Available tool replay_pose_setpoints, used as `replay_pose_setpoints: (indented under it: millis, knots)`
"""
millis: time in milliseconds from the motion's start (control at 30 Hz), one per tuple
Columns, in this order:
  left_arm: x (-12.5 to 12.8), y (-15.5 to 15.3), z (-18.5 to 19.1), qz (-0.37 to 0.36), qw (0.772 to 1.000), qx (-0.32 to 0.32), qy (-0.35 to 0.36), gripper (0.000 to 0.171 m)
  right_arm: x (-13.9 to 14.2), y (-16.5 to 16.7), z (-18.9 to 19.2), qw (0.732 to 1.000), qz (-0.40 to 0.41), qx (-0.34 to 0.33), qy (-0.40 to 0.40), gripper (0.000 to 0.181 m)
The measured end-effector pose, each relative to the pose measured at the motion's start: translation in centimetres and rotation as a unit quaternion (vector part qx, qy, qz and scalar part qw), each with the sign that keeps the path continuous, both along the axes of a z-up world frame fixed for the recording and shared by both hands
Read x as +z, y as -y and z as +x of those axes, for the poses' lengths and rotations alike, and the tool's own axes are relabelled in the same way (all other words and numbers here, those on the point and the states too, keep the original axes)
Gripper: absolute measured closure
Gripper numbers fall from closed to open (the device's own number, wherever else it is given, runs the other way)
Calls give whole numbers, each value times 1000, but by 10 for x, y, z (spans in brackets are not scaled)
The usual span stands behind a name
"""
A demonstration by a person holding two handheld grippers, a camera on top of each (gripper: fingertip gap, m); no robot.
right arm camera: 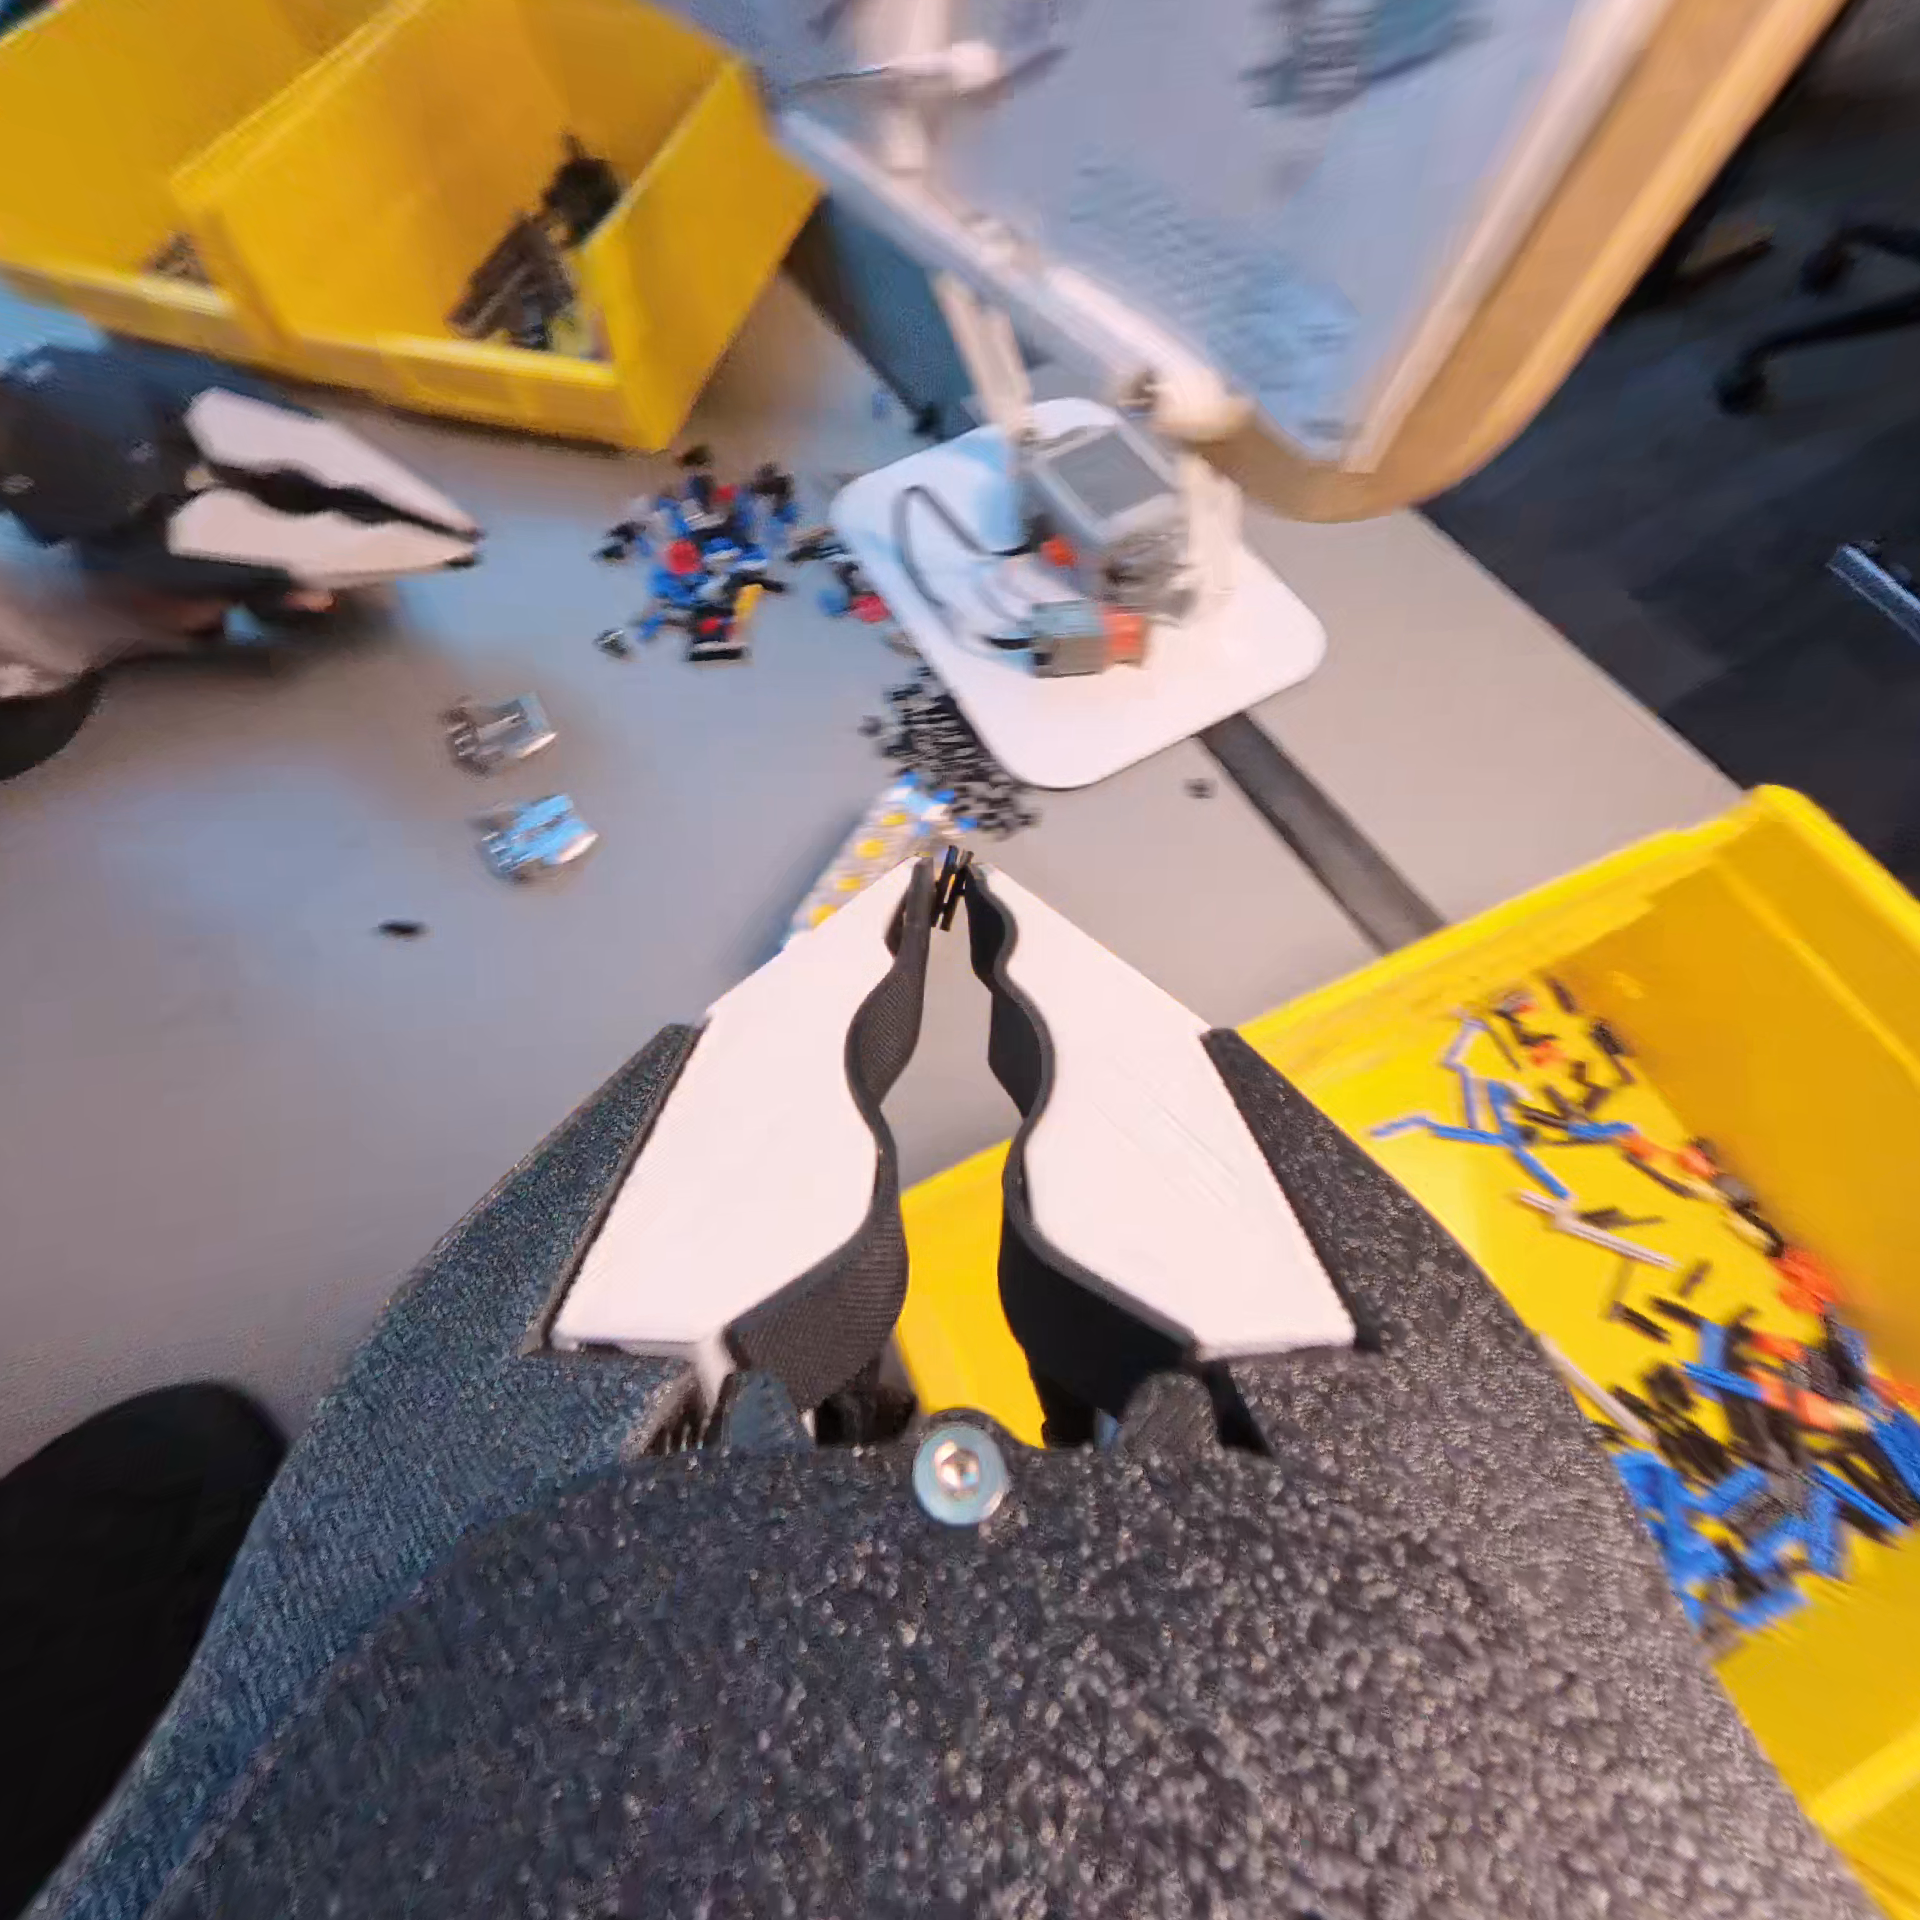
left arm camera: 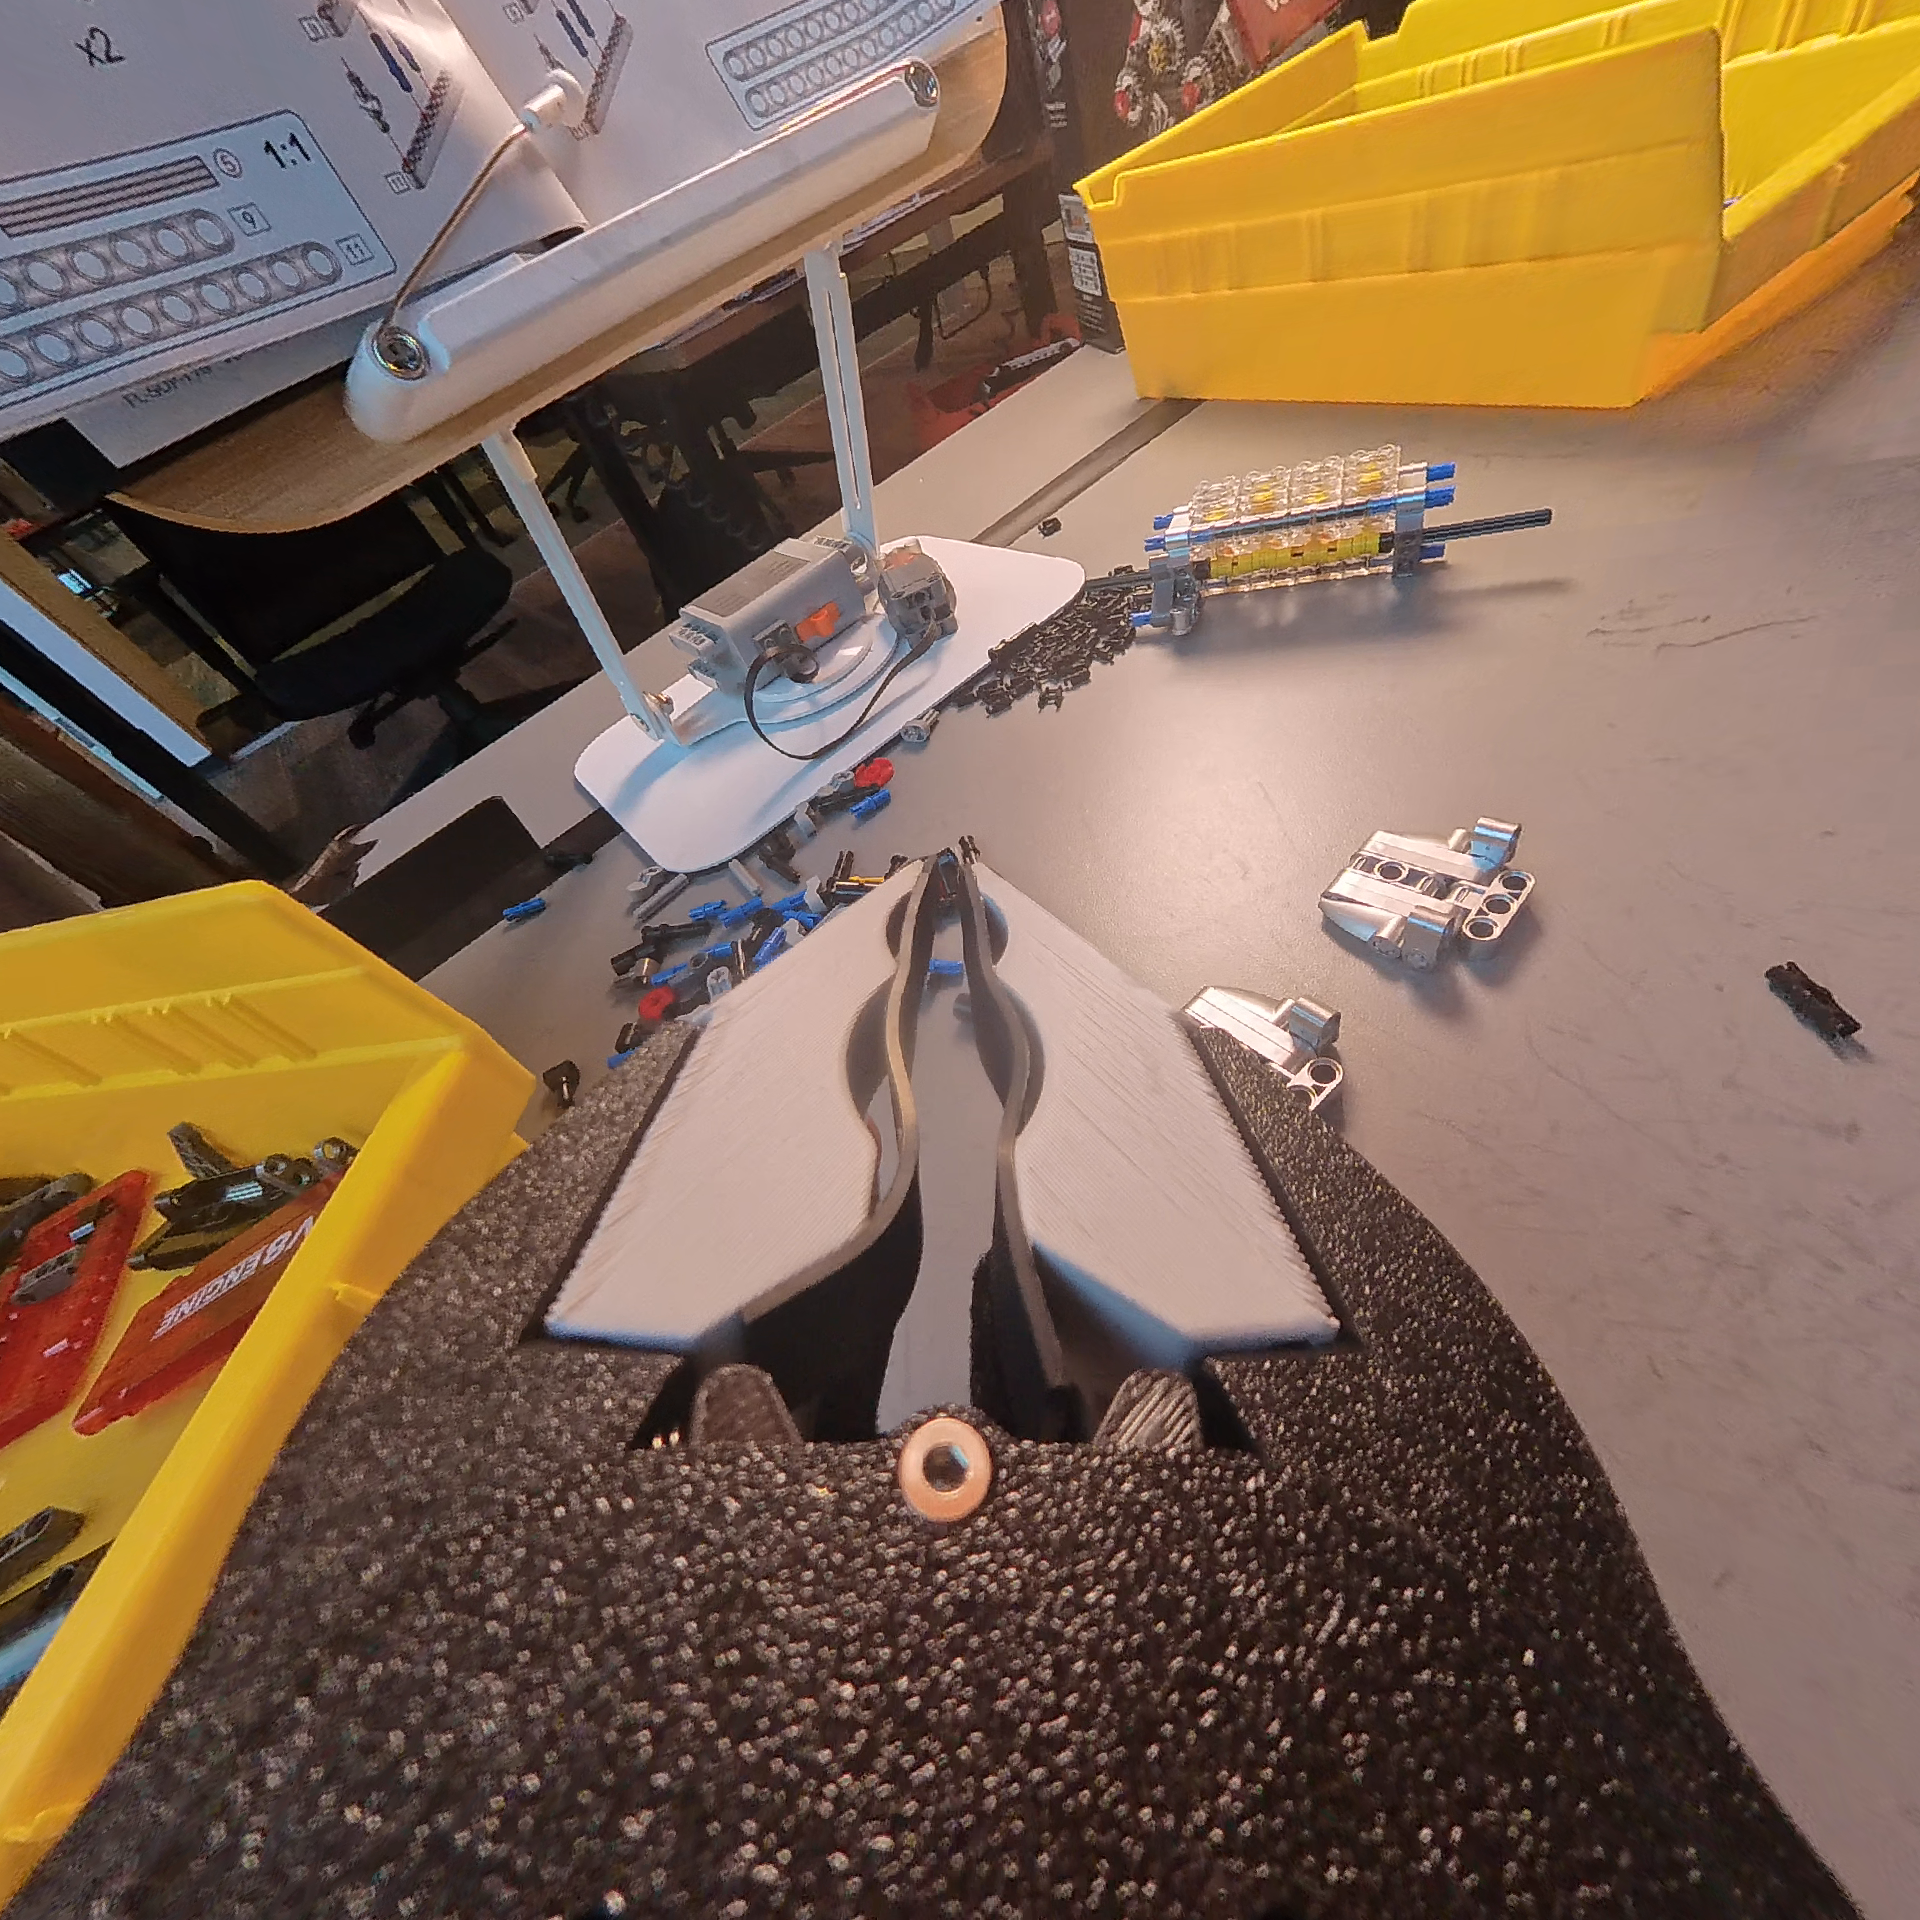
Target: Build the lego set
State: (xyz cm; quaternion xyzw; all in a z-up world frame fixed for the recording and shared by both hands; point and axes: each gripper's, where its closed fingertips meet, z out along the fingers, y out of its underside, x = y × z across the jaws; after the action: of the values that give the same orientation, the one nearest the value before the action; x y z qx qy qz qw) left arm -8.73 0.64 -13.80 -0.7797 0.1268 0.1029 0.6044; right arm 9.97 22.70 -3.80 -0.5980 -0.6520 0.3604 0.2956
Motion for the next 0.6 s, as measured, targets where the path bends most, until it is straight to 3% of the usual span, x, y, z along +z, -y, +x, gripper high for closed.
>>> replay_pose_setpoints:
  millis: [133,233,367,433,600]
  knots:
    - [-1,0,-1,-1,1000,3,-2,169,-59,112,5,993,38,88,65,176]
    - [-1,1,-1,-1,1000,6,-5,170,-113,161,2,989,24,109,93,176]
    - [-2,1,-2,-1,1000,9,-7,170,-151,178,-2,989,8,102,103,176]
    - [-2,2,-3,-2,1000,10,-7,170,-165,172,-1,987,45,94,119,176]
    - [-3,3,-3,-3,1000,9,-9,170,-169,168,-1,986,71,93,119,169]
